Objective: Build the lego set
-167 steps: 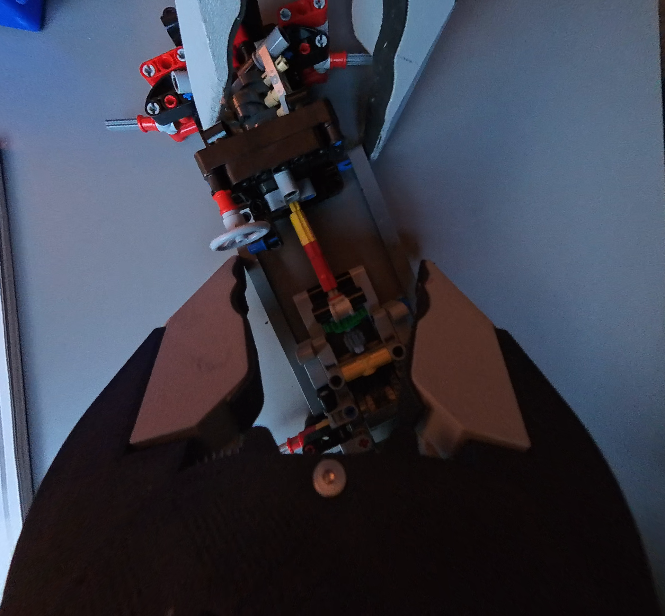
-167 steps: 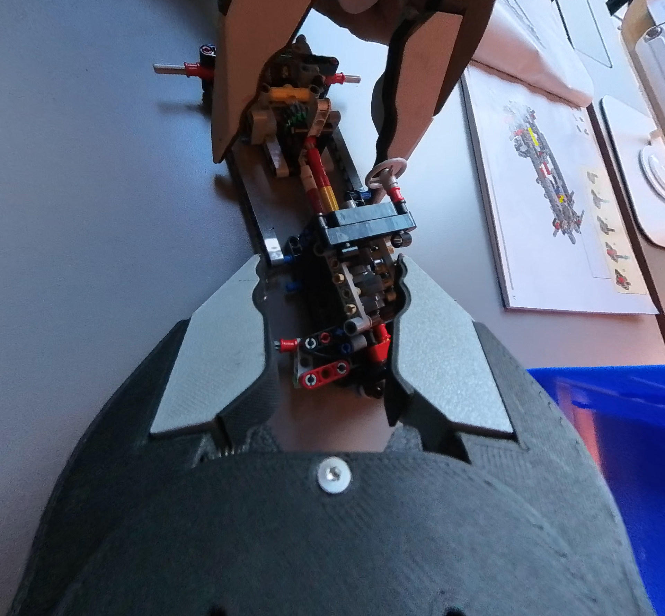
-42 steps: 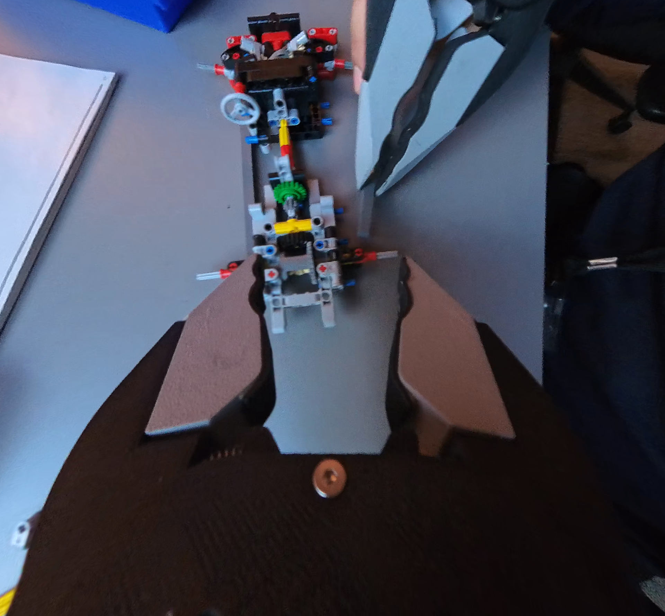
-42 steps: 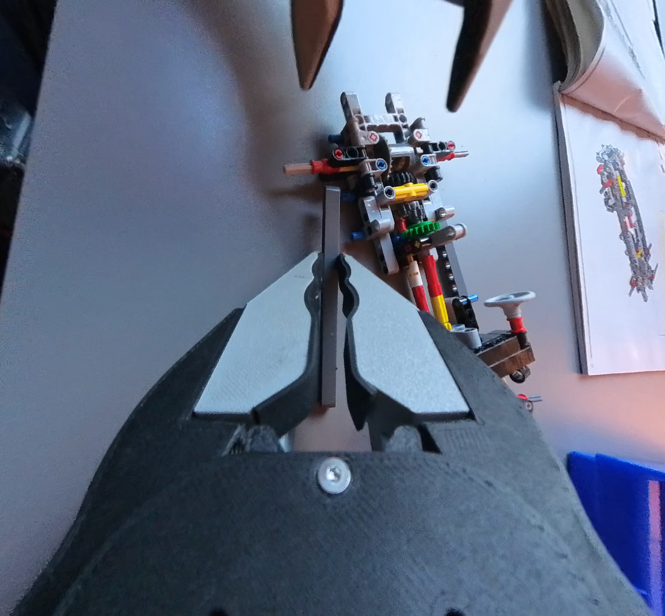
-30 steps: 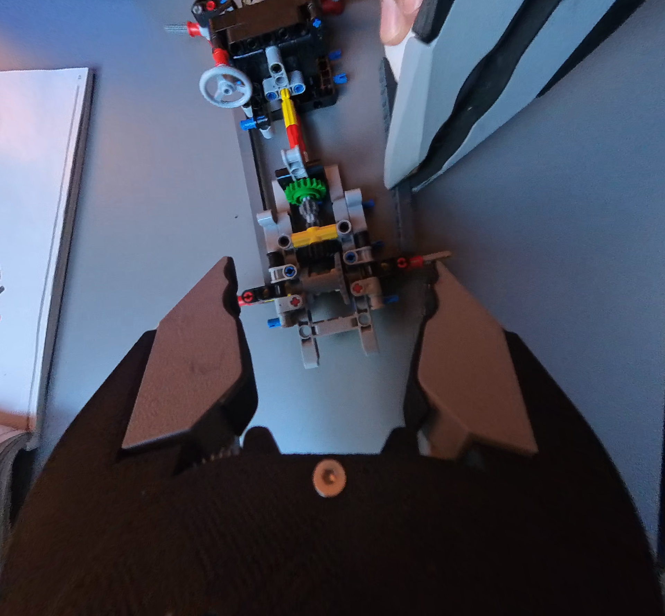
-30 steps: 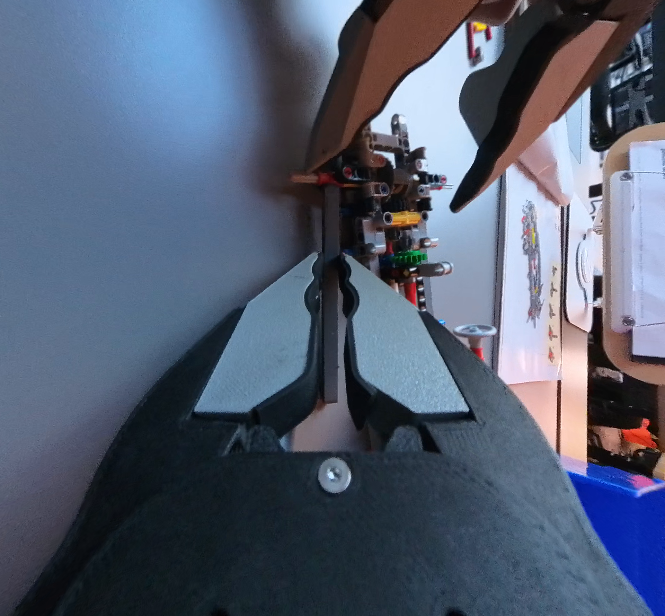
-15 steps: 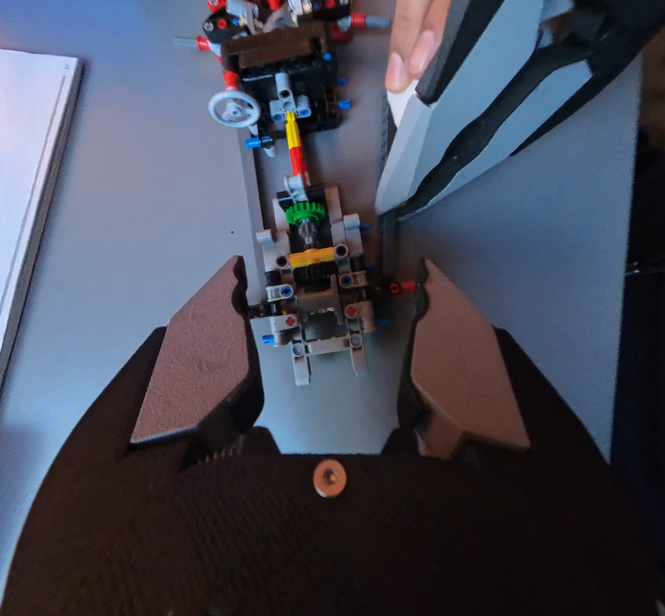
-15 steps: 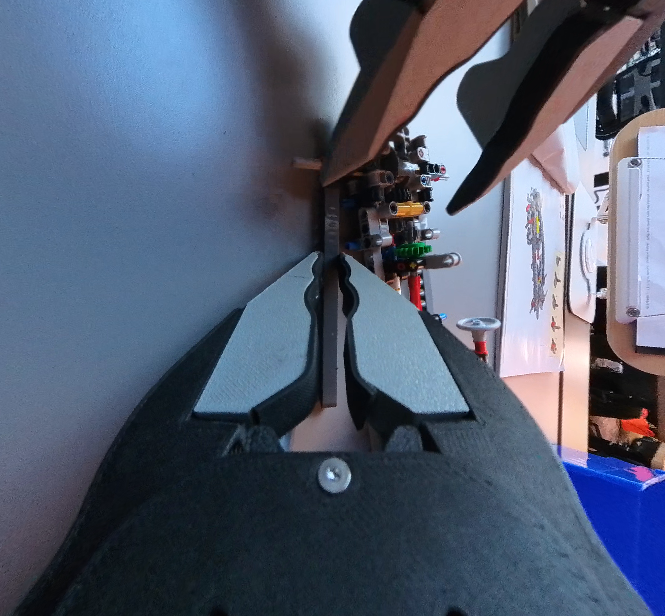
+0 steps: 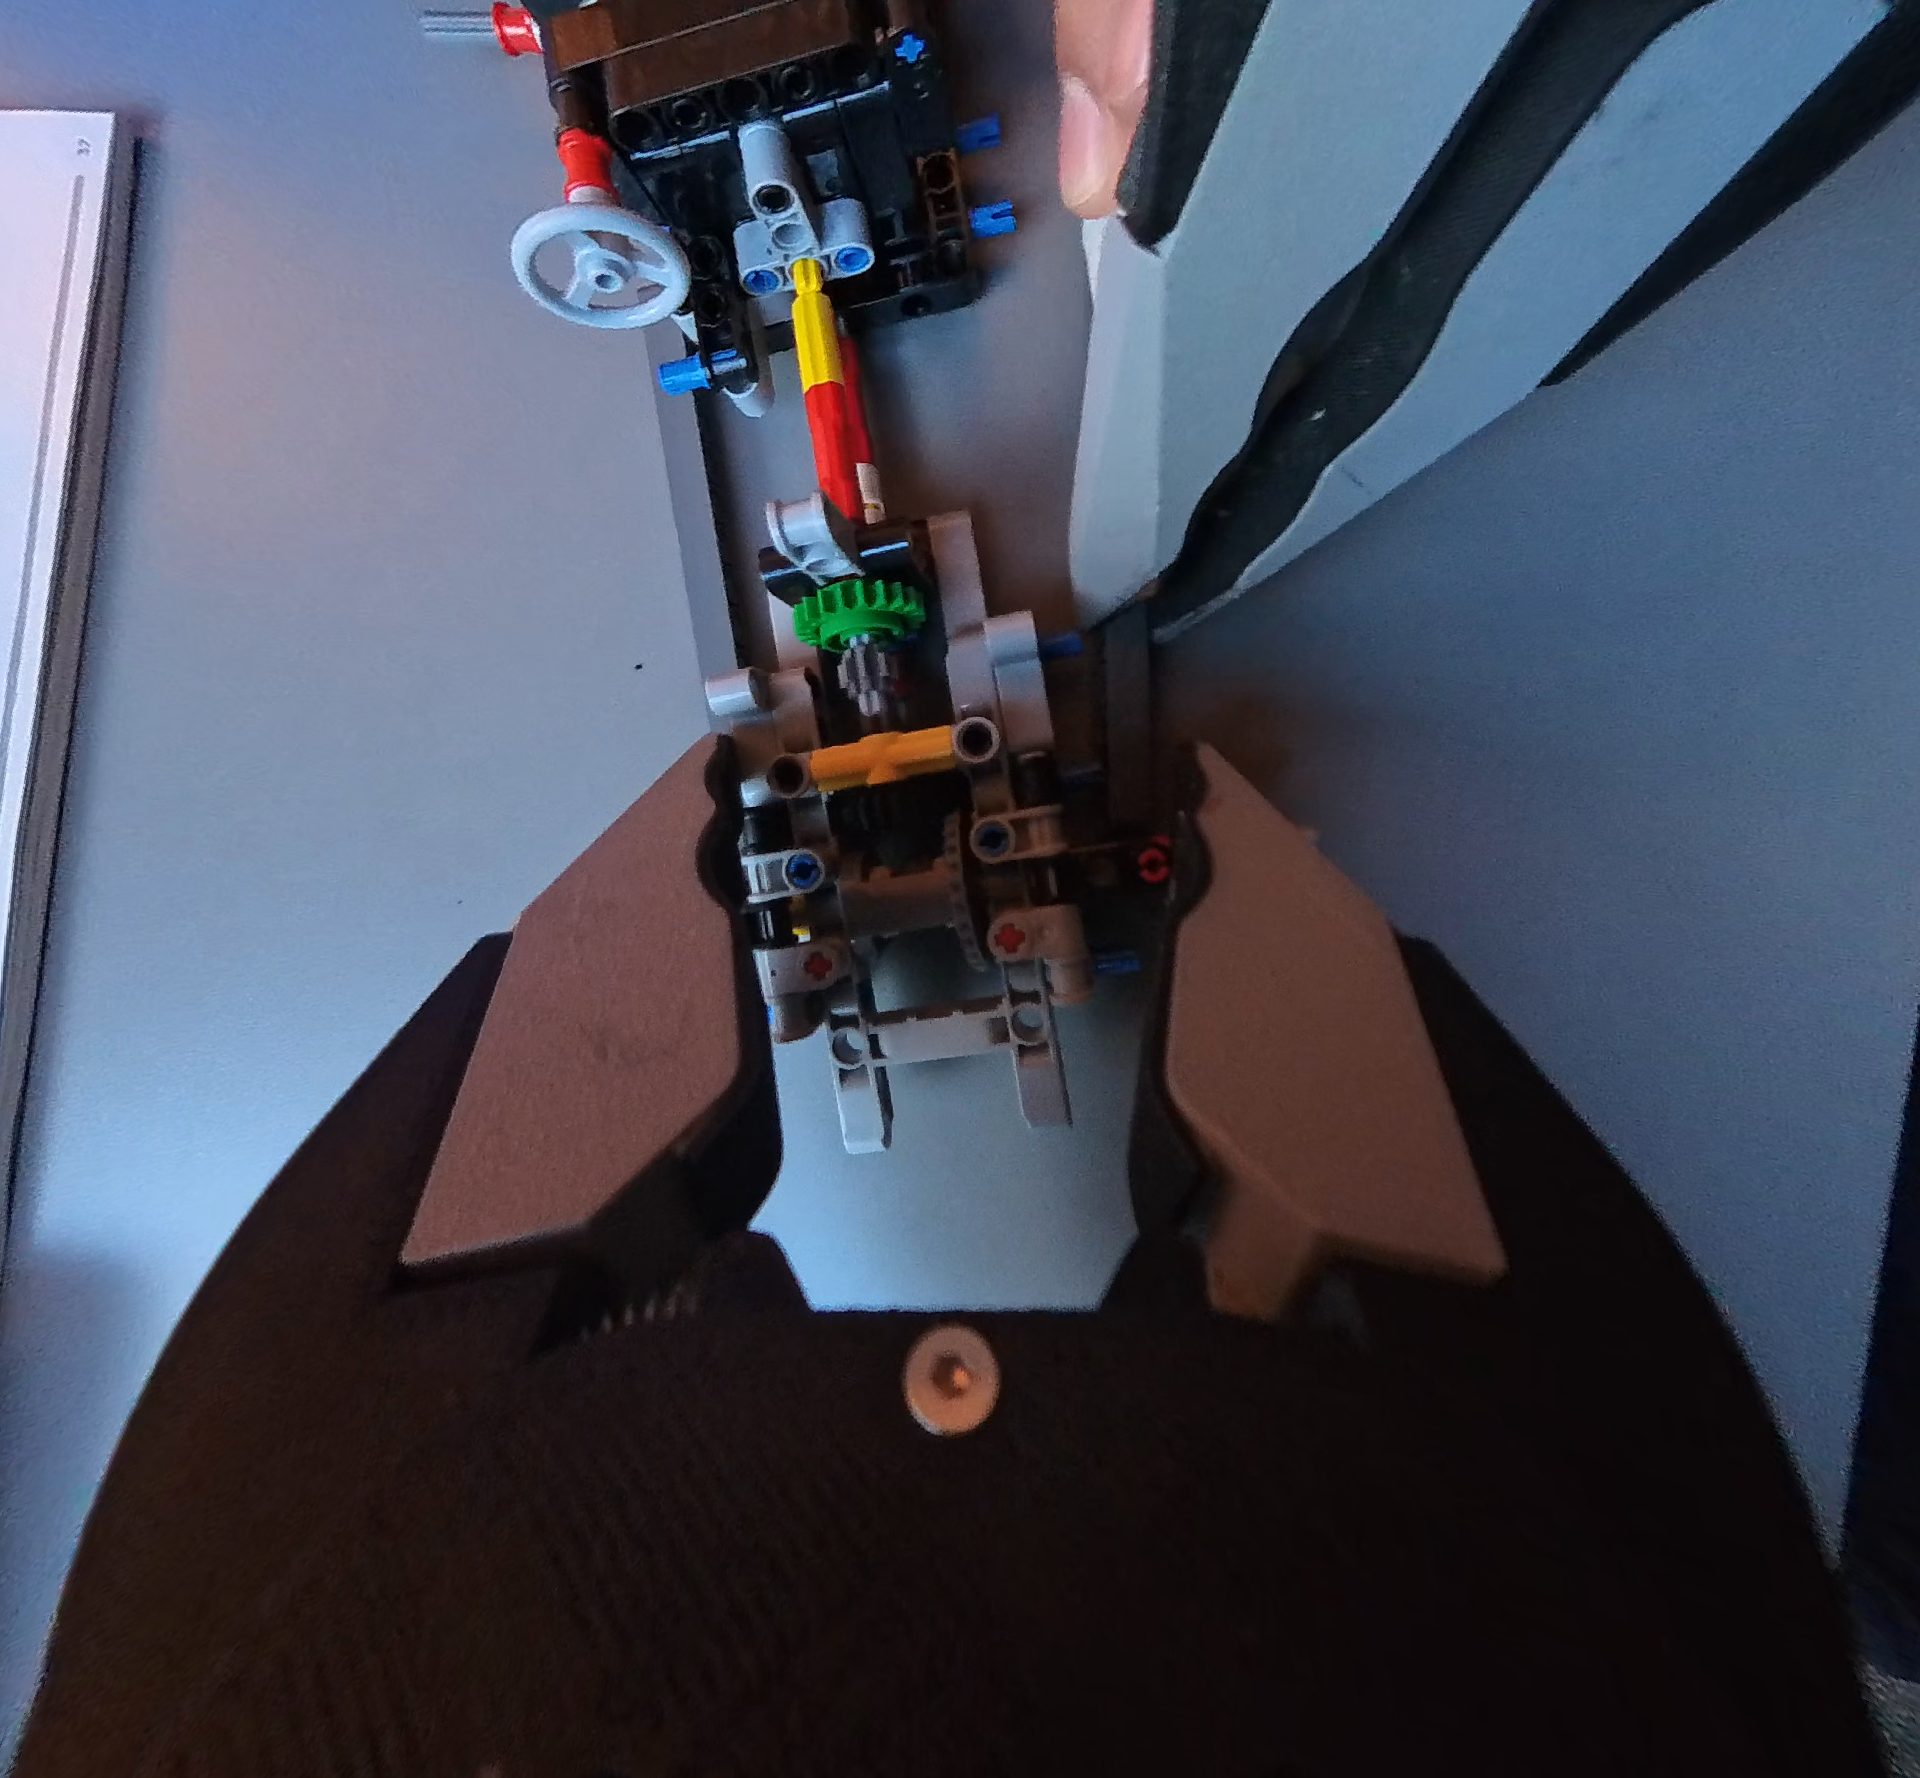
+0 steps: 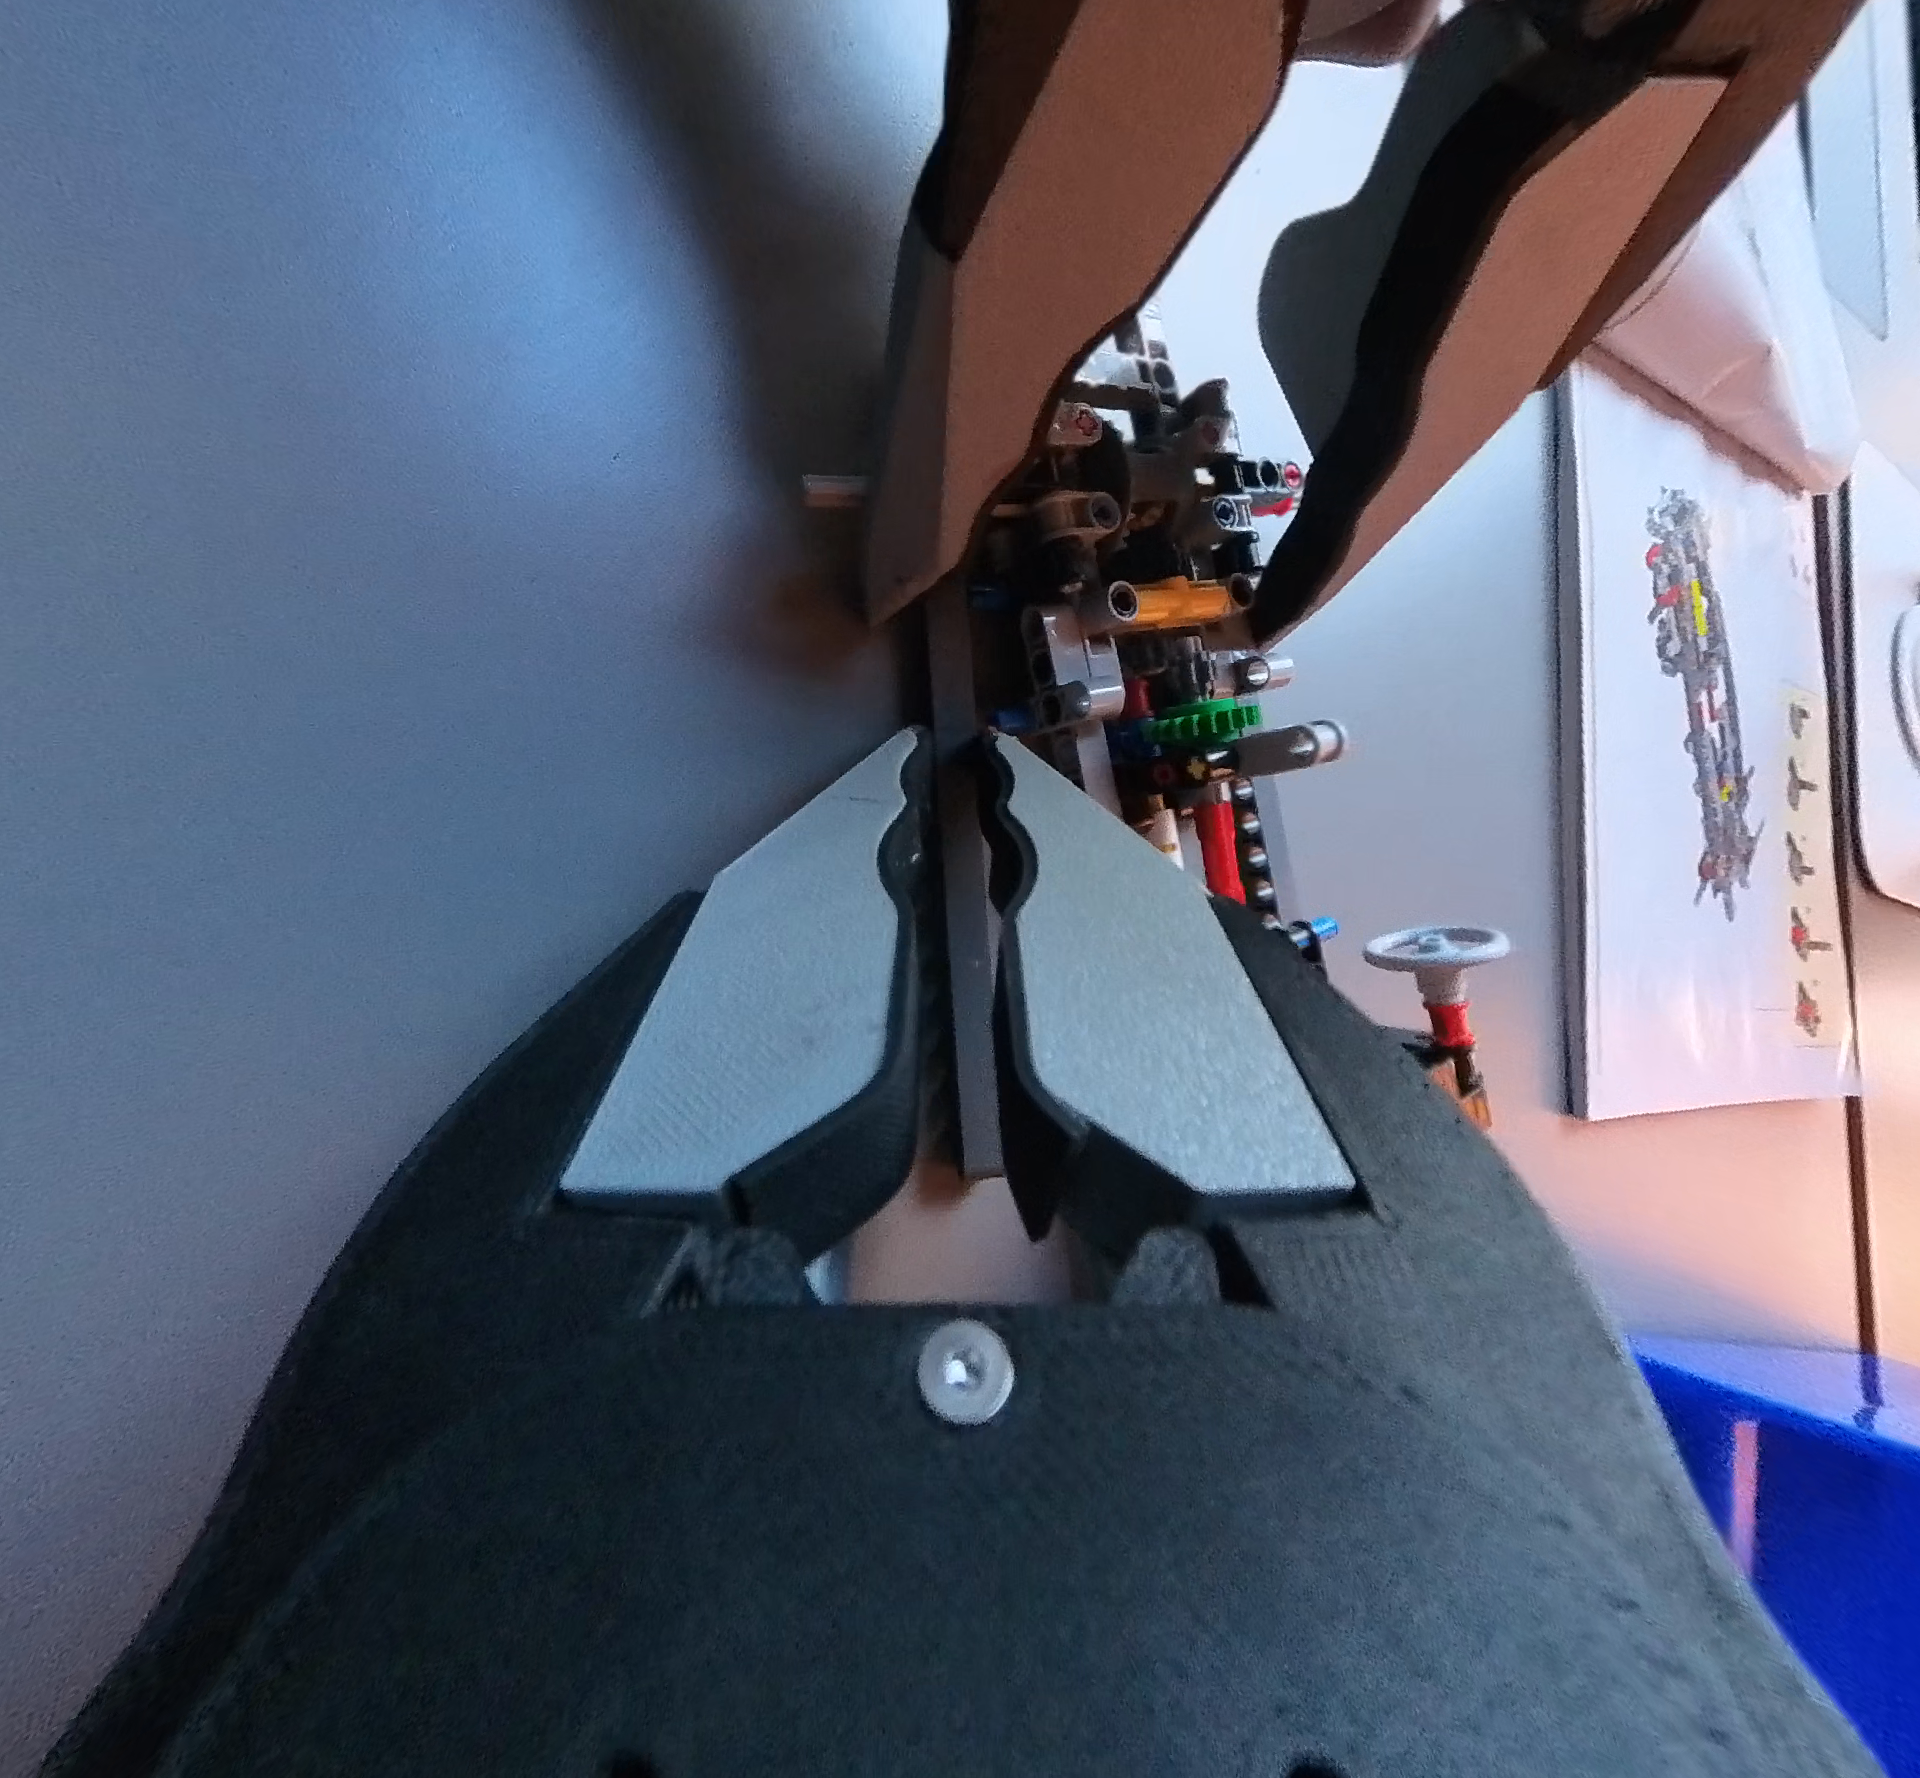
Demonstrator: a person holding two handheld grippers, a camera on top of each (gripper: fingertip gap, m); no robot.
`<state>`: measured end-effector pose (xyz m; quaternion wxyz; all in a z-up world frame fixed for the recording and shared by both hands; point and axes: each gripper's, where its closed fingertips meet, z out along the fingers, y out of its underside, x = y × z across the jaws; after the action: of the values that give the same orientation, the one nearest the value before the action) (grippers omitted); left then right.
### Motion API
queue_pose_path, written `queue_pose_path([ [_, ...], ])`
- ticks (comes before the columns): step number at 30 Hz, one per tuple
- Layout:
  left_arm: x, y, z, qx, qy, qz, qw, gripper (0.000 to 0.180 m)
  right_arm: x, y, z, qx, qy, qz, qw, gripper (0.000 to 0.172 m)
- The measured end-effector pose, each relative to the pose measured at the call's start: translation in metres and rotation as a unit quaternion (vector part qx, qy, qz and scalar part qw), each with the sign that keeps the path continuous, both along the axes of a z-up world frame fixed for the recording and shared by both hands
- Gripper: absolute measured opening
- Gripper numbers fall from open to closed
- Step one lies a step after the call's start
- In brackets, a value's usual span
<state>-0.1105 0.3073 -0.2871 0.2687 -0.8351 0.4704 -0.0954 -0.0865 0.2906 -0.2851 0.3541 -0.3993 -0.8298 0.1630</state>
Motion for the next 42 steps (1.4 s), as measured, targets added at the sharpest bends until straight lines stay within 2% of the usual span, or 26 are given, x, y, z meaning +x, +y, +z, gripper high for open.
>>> queue_pose_path([
  [7,-0.001,0.0,0.0,0.001,-0.002,-0.008,1.0,0.081,-0.002,0.001,0.002,-0.114,-0.023,-0.034,0.993,0.006],
  [12,-0.001,0.006,0.001,0.01,-0.011,0.001,1.0,0.075,-0.005,0.003,0.001,-0.134,-0.034,-0.059,0.989,0.006],
  [19,-0.003,0.006,0.002,0.02,-0.005,-0.006,1.0,0.075,-0.005,0.003,0.001,-0.223,-0.028,-0.105,0.969,0.007],
  [29,-0.007,0.009,0.001,0.012,0.005,-0.008,1.0,0.073,-0.007,0.005,0.001,-0.235,-0.023,-0.131,0.963,0.006],
  [36,-0.007,0.01,0.001,0.018,0.002,-0.01,1.0,0.071,-0.008,0.008,0.002,-0.197,-0.022,-0.122,0.972,0.006],
  [42,-0.004,0.012,0.001,0.009,-0.016,0.0,1.0,0.072,0.0,0.014,0.004,-0.134,0.015,-0.102,0.986,0.009],
])
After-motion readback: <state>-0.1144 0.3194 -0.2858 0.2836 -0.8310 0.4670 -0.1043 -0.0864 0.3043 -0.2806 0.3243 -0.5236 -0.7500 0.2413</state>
